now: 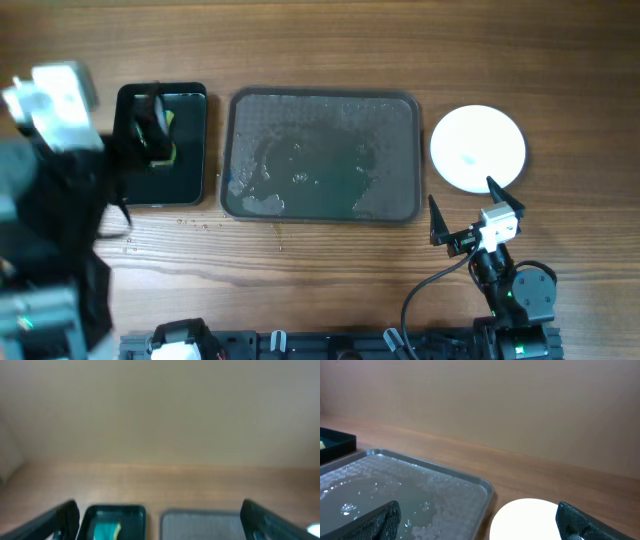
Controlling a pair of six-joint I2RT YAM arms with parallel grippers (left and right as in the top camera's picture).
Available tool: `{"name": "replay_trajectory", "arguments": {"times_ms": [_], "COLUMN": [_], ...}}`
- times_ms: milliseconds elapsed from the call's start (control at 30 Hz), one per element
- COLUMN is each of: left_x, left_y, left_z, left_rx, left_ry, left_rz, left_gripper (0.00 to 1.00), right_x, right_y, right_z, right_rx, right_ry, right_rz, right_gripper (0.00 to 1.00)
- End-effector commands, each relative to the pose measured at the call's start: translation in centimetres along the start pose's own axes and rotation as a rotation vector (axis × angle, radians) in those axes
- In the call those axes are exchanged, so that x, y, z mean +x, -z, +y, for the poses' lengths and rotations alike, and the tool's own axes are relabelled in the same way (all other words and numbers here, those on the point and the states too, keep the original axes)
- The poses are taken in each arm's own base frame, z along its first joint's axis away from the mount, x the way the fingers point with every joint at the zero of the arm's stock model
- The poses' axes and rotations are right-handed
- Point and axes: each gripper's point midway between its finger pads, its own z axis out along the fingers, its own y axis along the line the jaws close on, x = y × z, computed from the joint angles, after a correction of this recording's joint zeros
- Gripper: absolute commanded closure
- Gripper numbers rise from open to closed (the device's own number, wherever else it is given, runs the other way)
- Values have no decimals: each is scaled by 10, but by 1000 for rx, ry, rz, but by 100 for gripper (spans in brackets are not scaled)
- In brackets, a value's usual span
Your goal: Clean dirty plates on tray and stack at the side
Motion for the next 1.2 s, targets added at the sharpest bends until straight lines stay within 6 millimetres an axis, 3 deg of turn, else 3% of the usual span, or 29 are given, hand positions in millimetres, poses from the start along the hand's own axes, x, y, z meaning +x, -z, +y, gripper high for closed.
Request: {"name": "replay_trajectory", "arguments": {"times_ms": [0,233,433,800,1167], "left_x": [55,133,185,223,240], "left_y": [2,4,1,-1,-8], "left_z": [-9,-7,-6,-5,-4], "left_rx": [44,47,49,48,49], "left_ry": [-39,-57,-55,-64,-66], "left_rz": [-23,-121,-108,-133,-144], "left_gripper": [0,0,0,0,0], "right_x": [-3,-3,-3,-3,-3], "right_y": [1,1,1,1,1], "right_z": [-2,-2,-2,-2,-2], "right_rx": [15,15,15,15,15], "right_ry": [-6,-6,-7,-7,-6], "right_rz": [-12,-12,-12,-12,-12], "right_gripper": [0,0,0,0,0]}}
